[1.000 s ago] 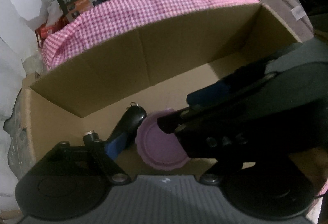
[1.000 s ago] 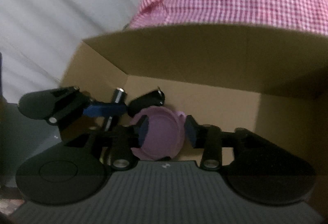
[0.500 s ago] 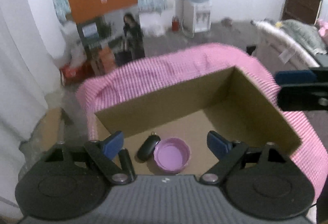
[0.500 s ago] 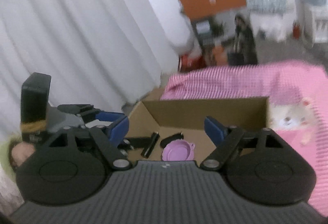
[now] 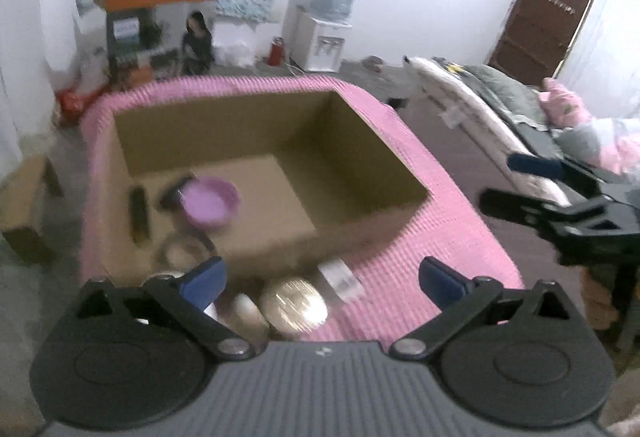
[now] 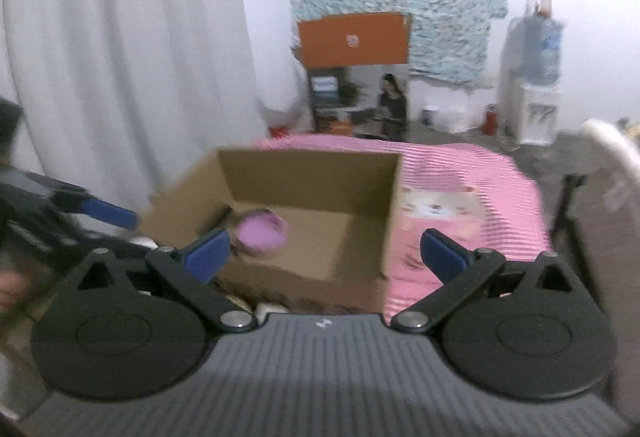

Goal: Organize rigid objects
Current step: 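Withdraw the right gripper from the box toward the white charger, then lower the right gripper onto the white plug charger and grasp it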

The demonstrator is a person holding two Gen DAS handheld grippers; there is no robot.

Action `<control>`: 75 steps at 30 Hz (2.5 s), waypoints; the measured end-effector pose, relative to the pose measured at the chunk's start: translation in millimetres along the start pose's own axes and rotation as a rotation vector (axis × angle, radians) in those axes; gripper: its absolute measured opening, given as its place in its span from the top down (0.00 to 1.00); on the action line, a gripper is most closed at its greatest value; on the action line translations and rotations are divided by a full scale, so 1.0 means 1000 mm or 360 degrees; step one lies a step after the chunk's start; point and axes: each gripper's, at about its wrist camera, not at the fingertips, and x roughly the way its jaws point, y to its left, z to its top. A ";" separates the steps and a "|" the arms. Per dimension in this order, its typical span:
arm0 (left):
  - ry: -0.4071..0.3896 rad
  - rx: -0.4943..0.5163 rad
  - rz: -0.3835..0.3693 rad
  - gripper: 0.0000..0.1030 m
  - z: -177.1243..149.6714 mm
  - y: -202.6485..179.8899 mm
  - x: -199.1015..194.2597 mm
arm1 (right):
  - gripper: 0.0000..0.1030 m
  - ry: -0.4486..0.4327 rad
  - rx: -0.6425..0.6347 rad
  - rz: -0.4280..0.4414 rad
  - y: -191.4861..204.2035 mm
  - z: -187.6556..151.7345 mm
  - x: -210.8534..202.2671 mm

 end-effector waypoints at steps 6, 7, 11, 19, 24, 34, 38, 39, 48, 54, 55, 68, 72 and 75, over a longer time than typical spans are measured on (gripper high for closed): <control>-0.0036 -0.0079 -0.0113 0.00 -0.042 -0.009 0.011 | 0.01 0.0022 -0.0200 -0.0210 0.011 -0.026 0.004; -0.0049 -0.0078 -0.0123 0.00 -0.046 -0.011 0.010 | 0.01 0.0025 -0.0201 -0.0221 0.011 -0.029 0.003; -0.0127 0.0000 -0.0124 0.00 -0.056 -0.021 0.008 | 0.01 0.0020 -0.0169 -0.0219 0.014 -0.031 0.006; -0.0137 0.0040 -0.0104 0.00 -0.071 -0.026 0.019 | 0.01 0.0008 -0.0061 -0.0034 0.022 -0.051 0.004; -0.0227 0.0198 0.0046 0.00 -0.081 -0.042 0.031 | 0.01 -0.0049 0.0103 -0.0024 0.019 -0.064 0.008; -0.0317 0.0475 0.0292 0.01 -0.086 -0.067 0.059 | 0.01 0.0011 0.0328 0.0070 0.012 -0.083 0.043; -0.0326 0.0515 0.0306 0.06 -0.083 -0.067 0.070 | 0.03 0.0090 0.0424 0.0137 0.010 -0.085 0.069; -0.0324 0.0528 0.0310 0.10 -0.083 -0.068 0.073 | 0.04 0.0108 0.0446 0.0156 0.007 -0.083 0.074; -0.0259 0.0502 0.0254 0.35 -0.074 -0.062 0.091 | 0.35 0.0241 0.0739 0.0340 -0.010 -0.087 0.119; -0.0191 0.0500 0.0216 0.45 -0.068 -0.061 0.100 | 0.53 0.0327 0.0863 0.0396 -0.017 -0.094 0.142; -0.0186 0.0497 0.0225 0.45 -0.068 -0.061 0.101 | 0.54 0.0334 0.0870 0.0401 -0.017 -0.095 0.144; -0.0159 0.0355 0.0110 0.45 -0.061 -0.056 0.103 | 0.60 0.0394 0.0950 0.0493 -0.027 -0.104 0.160; -0.0145 0.0350 0.0047 0.45 -0.065 -0.061 0.104 | 0.60 0.0393 0.1018 0.0482 -0.034 -0.113 0.148; -0.0148 0.0361 0.0004 0.45 -0.069 -0.065 0.104 | 0.60 0.0388 0.1076 0.0464 -0.040 -0.121 0.137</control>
